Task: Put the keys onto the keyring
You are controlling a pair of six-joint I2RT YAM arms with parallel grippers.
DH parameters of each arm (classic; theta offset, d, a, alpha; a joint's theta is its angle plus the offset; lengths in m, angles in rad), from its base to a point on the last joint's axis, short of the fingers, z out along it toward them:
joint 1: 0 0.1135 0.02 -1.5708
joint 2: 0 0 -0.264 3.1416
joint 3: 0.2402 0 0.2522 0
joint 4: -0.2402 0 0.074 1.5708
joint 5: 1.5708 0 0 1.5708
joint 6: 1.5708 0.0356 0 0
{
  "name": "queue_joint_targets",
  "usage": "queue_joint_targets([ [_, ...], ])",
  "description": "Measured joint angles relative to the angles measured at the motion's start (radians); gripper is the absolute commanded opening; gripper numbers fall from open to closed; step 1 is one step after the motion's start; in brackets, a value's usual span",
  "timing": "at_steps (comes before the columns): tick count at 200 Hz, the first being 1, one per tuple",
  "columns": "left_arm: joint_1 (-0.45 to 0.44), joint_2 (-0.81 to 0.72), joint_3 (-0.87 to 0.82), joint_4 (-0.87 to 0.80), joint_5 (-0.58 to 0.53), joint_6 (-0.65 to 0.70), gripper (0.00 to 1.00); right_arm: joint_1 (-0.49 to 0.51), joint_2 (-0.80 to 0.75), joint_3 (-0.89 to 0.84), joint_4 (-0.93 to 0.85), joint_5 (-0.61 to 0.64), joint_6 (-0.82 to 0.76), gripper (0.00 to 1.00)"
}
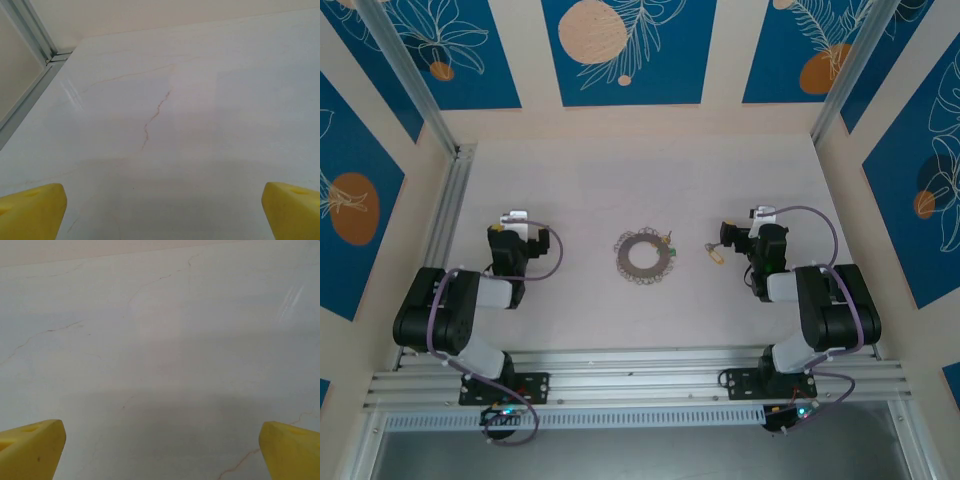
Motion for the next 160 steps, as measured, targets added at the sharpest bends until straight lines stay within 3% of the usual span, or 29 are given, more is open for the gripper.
queue_joint_targets([
  [160,0.0,0.0,0.0,0.0,0.004,0.0,1.0,-0.01,0.0,0.0,0.0,-0.004,0.004,0.99],
])
